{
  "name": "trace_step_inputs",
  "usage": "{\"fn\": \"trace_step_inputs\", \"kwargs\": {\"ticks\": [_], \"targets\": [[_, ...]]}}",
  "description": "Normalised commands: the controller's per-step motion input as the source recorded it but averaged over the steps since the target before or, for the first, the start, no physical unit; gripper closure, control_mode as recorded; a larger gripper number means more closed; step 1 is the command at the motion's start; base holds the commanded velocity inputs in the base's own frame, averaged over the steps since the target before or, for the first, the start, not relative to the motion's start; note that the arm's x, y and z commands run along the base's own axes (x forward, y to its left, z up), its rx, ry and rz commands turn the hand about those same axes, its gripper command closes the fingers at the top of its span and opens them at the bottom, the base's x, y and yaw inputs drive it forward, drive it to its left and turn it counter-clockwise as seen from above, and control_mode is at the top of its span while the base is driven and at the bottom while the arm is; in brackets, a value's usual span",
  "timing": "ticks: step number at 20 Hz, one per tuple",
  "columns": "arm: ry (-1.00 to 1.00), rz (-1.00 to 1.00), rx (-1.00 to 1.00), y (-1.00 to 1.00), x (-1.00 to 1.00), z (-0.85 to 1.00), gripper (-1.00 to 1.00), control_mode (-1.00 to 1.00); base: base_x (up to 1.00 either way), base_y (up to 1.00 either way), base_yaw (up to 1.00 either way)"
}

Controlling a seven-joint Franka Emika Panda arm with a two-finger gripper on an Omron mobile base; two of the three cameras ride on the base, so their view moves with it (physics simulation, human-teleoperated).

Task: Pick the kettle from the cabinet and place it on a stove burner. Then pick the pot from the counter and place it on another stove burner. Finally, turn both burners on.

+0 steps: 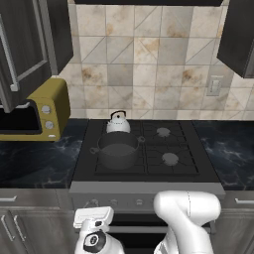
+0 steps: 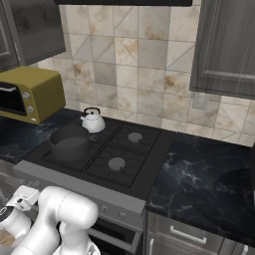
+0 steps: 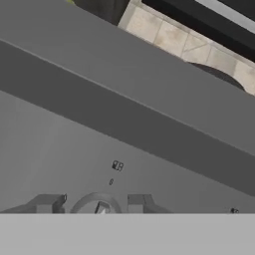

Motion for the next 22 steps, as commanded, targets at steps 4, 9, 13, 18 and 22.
{"fn": "trace_step_inputs", "kwargs": {"ticks": [4,9,13,18,22], "targets": [[0.01,-0.04,-0.01,-0.06,-0.05,-0.08,1.0,-1.0,0.0,0.0,0.0],[0.09,-0.01,0.0,-0.05,-0.01,-0.12,1.0,-1.0,0.0,0.0,0.0],[0.1,0.0,0.0,-0.04,-0.01,-0.08,1.0,-1.0,0.0,0.0,0.0],[0.12,0.0,0.0,-0.1,0.0,-0.11,1.0,-1.0,0.0,0.0,0.0],[0.1,0.0,0.0,-0.1,0.0,-0.09,1.0,-1.0,0.0,0.0,0.0]]}}
